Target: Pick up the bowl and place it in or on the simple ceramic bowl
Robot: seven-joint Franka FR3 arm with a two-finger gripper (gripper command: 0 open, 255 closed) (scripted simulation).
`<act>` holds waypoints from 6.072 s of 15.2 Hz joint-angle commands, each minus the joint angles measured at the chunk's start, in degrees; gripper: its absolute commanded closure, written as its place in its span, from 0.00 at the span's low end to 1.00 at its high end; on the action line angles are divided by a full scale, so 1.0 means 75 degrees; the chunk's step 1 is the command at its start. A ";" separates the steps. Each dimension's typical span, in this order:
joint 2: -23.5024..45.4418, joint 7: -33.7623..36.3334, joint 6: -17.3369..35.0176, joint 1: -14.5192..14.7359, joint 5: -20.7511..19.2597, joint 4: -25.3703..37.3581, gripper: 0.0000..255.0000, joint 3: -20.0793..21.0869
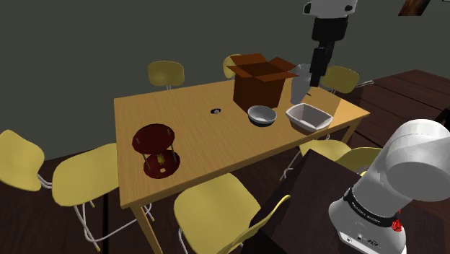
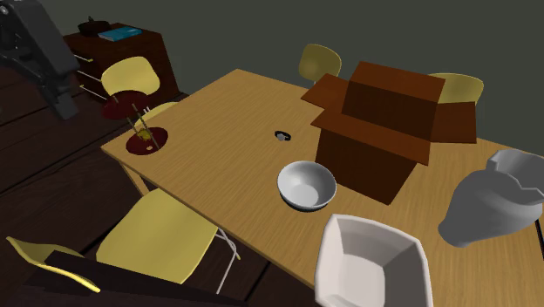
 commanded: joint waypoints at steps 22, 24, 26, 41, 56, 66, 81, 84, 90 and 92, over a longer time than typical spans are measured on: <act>0.4410 0.0298 0.5779 -0.0679 -0.1219 -0.0725 0.00 -0.0662; 0.4987 0.0358 0.6224 -0.0745 -0.1324 -0.0527 0.00 -0.0722; 0.5572 0.0417 0.6634 -0.0807 -0.1422 -0.0285 0.00 -0.0780; 0.9960 0.0655 0.8467 -0.1255 -0.1667 0.2800 0.00 -0.1131; 1.1304 0.0654 0.8979 -0.1469 -0.1639 0.3732 0.00 -0.1167; 1.1303 0.0654 0.8981 -0.1468 -0.1640 0.3729 1.00 -0.1168; 1.0264 0.0419 0.8236 -0.1469 -0.1586 0.3453 1.00 -0.1128; 1.0023 0.0358 0.8032 -0.1468 -0.1568 0.3421 1.00 -0.1118; 0.9565 0.0235 0.7604 -0.1465 -0.1528 0.3401 1.00 -0.1100; 0.9420 0.0193 0.7456 -0.1463 -0.1514 0.3407 1.00 -0.1095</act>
